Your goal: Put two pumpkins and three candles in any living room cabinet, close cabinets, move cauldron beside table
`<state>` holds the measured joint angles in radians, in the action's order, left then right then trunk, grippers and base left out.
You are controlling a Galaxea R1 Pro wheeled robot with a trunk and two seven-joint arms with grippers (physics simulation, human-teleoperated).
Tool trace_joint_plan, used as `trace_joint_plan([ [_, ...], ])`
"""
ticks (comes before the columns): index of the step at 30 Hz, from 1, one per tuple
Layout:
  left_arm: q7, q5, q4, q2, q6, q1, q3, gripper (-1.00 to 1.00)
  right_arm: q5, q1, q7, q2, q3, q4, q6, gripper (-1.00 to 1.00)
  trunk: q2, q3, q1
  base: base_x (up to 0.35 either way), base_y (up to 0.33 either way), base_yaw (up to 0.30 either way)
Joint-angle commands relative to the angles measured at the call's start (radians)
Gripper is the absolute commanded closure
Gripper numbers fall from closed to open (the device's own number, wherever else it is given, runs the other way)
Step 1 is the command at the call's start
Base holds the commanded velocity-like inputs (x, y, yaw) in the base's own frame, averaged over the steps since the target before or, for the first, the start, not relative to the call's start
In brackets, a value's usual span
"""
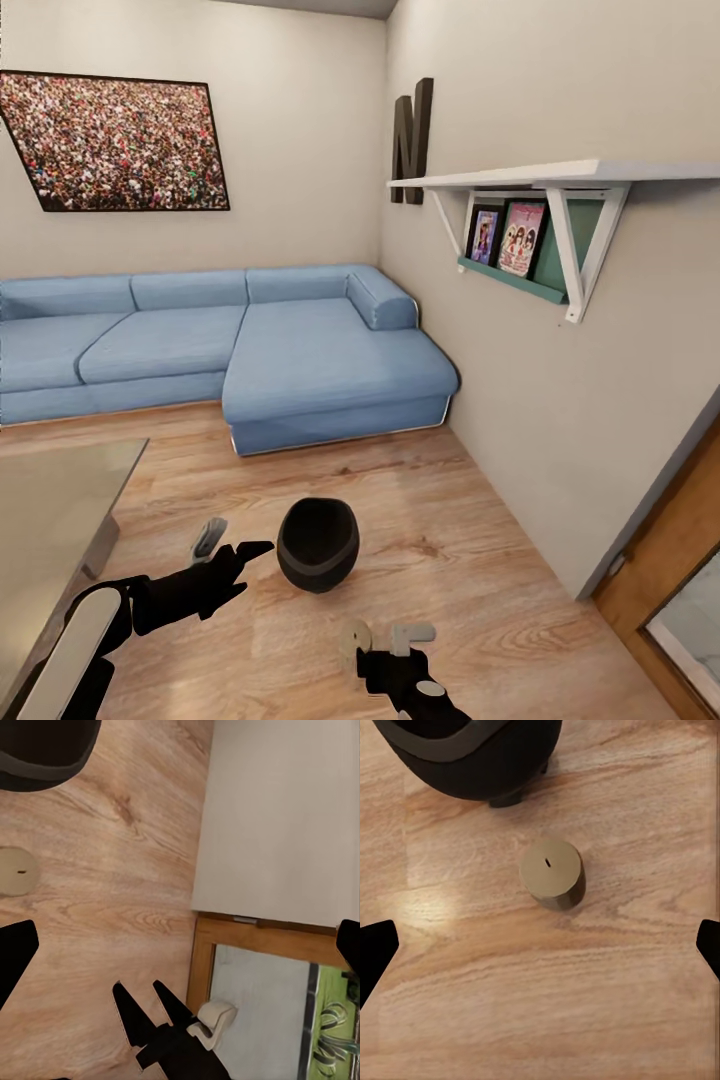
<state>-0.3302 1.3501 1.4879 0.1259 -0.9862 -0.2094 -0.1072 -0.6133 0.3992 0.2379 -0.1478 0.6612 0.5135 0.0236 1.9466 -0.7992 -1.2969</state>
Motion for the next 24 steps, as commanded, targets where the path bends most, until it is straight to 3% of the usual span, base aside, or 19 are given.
trace_joint_plan([
  [1, -0.010, 0.011, 0.001, 0.000, -0.003, -0.001, -0.001, -1.00, -0.006, 0.001, 0.008, 0.001, 0.008, 0.002, 0.002, -1.00, 0.000, -0.001, 0.000, 0.221, -0.185, 0.154],
  [12, -0.010, 0.011, 0.000, 0.000, -0.003, -0.001, 0.000, -1.00, -0.006, 0.001, 0.007, 0.000, 0.008, 0.001, 0.003, -1.00, 0.000, -0.001, 0.000, 0.244, -0.081, 0.102],
  [17, -0.010, 0.011, 0.000, 0.000, -0.003, -0.001, 0.000, -1.00, -0.006, 0.001, 0.007, -0.001, 0.008, 0.000, 0.003, -1.00, 0.000, -0.001, 0.000, 0.079, -0.002, 0.185],
  [24, -0.010, 0.011, 0.000, -0.001, -0.003, -0.001, 0.000, -1.00, -0.006, 0.001, 0.006, -0.001, 0.008, 0.001, 0.003, -1.00, 0.000, -0.001, 0.000, 0.080, -0.004, 0.033],
])
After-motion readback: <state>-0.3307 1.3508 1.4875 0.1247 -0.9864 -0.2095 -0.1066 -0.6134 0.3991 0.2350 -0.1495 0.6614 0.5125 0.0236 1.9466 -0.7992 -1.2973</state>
